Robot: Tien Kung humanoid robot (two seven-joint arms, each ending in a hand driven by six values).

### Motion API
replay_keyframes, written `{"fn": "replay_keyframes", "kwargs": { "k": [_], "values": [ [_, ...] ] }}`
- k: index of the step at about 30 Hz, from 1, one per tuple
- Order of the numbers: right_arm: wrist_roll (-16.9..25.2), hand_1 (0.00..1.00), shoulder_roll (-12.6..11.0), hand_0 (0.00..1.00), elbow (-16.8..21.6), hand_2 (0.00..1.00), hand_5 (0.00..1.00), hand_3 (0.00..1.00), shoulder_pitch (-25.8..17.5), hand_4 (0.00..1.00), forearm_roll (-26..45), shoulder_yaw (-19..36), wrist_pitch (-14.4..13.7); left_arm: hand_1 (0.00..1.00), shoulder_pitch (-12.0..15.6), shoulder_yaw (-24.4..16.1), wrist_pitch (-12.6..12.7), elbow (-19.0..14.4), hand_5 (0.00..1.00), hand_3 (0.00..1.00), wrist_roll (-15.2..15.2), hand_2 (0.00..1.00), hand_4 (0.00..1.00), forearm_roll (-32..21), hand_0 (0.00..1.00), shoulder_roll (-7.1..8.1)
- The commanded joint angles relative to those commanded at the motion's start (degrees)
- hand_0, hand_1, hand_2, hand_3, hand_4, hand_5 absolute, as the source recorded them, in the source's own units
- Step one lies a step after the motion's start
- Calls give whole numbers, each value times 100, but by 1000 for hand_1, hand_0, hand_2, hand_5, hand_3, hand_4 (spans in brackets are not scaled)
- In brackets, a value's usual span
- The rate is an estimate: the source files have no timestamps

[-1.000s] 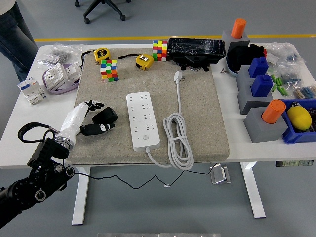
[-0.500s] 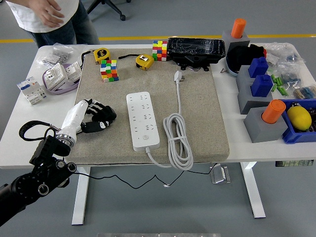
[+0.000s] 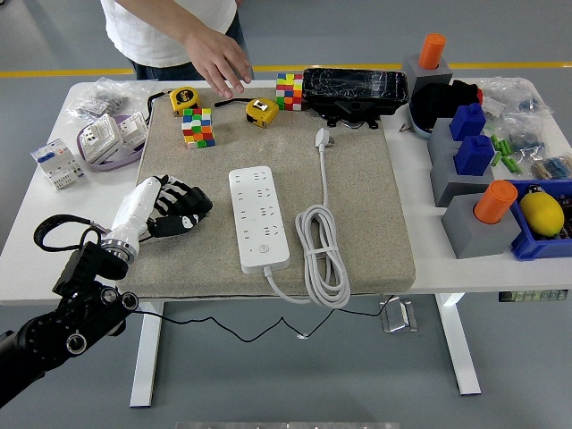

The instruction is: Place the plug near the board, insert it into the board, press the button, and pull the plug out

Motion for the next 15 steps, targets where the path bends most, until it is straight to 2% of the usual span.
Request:
{"fn": "replay_keyframes", "kwargs": {
  "k": [4, 8, 15],
  "values": [
    [4, 645, -7, 614, 1, 653, 503, 555, 6, 951, -9, 8, -2, 358, 0, 21, -136, -270, 2, 550, -389, 448, 700, -233, 336, 98],
    [3, 645, -1, 614, -2, 653, 504, 555, 6, 951, -6, 15, -2, 363, -107, 242, -221, -322, 2, 547, -774, 447, 699, -459, 341, 153],
    [3, 645, 2, 612, 3, 653, 503, 556, 13, 952, 10, -11, 1, 367, -359, 697, -213, -110, 2, 547, -945, 449, 698, -551, 350, 120]
  ]
}}
